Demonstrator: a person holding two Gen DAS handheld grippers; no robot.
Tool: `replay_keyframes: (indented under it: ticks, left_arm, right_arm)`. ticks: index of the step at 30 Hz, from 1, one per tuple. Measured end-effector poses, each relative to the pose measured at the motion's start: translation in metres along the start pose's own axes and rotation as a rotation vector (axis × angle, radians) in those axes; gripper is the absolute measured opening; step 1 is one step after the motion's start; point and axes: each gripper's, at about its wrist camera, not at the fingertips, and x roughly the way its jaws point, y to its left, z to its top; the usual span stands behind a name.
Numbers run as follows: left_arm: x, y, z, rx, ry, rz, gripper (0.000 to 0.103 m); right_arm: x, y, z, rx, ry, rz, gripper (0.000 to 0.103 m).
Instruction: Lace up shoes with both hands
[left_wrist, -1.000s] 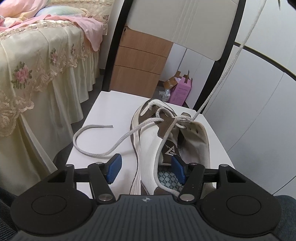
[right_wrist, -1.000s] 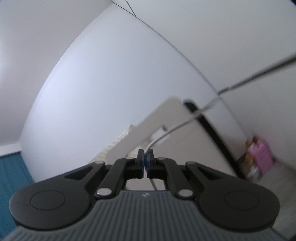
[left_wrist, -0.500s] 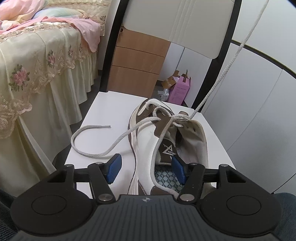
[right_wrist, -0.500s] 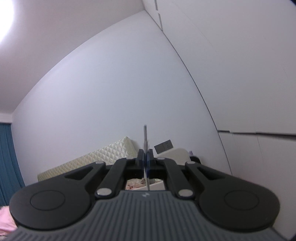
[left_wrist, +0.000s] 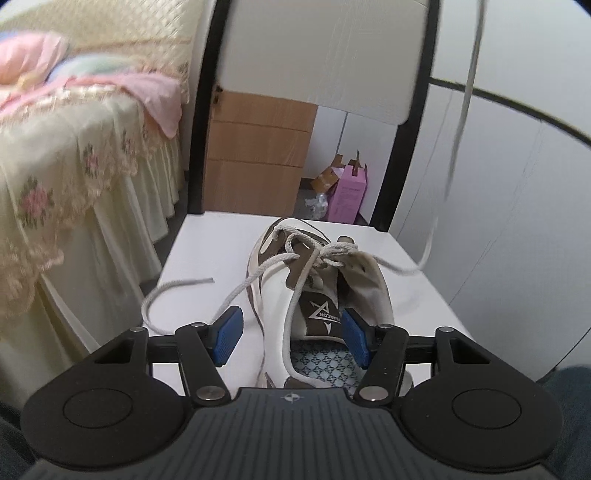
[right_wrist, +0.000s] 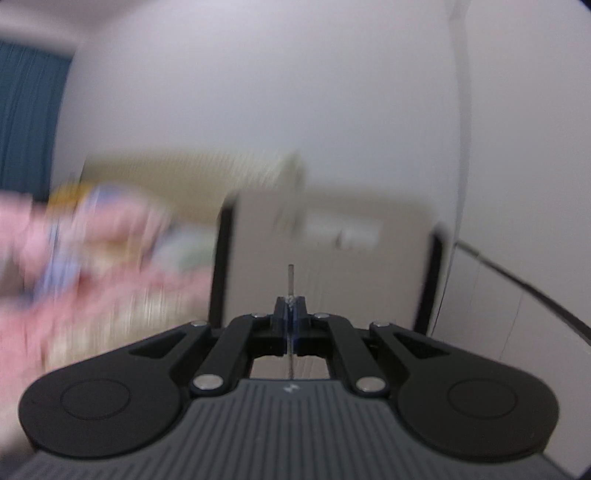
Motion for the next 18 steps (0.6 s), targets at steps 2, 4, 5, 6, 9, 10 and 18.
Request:
replay_keyframes:
  ticks: [2,4,5,6,9,10,18]
  left_arm:
    - [-0.001,-0.004,0.0,0.03,-0.019,0.007,0.062]
    - [-0.002,-0.005,0.001,0.048,-0.032,0.005,0.061]
    - [-0.001,-0.006,0.001,0.056,-0.037,0.004,0.056]
    - [-0.001,-0.006,0.001,0.065,-0.04,0.006,0.05]
    - [0.002,-0.005,0.002,0.076,-0.042,0.005,0.039]
    - [0.003,-0.005,0.002,0.077,-0.044,0.005,0.037]
    - [0.009,-0.004,0.005,0.109,-0.075,0.019,0.026]
  right_arm:
    - [0.014,0.025,-0.029,-0.092,0.114,0.039,0.003]
    - [0.026,0.05,-0.058,-0.209,0.207,0.087,0.003]
    - [0.03,0.06,-0.072,-0.25,0.245,0.113,0.003]
    - [0.036,0.067,-0.084,-0.276,0.282,0.142,0.003]
    - [0.054,0.086,-0.11,-0.353,0.385,0.203,0.003]
    - [0.06,0.092,-0.116,-0.379,0.417,0.215,0.003]
    - [0.101,0.116,-0.158,-0.484,0.556,0.278,0.003]
